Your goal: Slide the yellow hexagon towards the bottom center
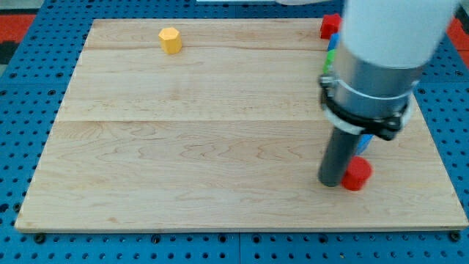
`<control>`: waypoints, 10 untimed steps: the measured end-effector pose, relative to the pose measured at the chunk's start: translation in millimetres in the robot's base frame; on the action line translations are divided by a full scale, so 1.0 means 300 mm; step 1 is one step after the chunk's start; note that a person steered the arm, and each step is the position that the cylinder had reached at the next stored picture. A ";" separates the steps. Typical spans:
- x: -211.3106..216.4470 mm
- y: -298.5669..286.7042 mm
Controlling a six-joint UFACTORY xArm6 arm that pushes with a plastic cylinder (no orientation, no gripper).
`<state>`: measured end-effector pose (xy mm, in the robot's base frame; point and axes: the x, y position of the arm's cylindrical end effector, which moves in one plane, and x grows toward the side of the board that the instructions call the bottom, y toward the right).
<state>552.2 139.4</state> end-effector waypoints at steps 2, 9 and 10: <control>-0.029 -0.282; -0.571 -0.646; -0.511 -0.616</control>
<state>398.9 -45.3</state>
